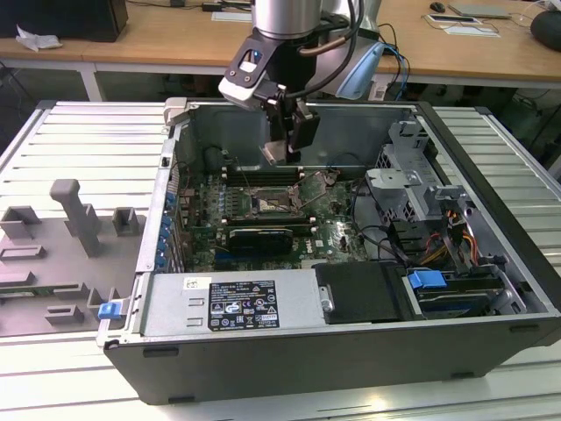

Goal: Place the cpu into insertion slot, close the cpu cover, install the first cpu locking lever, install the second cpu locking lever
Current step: 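Place the cpu into insertion slot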

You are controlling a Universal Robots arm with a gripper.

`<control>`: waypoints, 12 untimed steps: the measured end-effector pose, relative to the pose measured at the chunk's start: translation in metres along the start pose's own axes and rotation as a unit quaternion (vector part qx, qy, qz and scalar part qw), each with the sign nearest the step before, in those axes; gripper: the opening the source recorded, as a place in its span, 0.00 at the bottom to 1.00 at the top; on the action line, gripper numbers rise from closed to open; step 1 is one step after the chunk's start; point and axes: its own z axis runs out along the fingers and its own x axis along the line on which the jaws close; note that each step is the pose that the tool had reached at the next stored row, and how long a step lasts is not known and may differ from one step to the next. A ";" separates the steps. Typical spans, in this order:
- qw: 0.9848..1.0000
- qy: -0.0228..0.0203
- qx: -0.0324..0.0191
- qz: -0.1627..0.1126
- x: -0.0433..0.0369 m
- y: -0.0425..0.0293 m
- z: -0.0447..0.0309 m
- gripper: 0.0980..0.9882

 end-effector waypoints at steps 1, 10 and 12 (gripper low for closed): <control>1.000 0.000 0.000 0.000 0.0000 -0.0001 0.0011 0.50; 1.000 0.000 0.000 0.000 -0.0001 -0.0008 0.0094 0.50; 1.000 -0.003 0.001 0.011 -0.0002 -0.0010 0.0116 0.50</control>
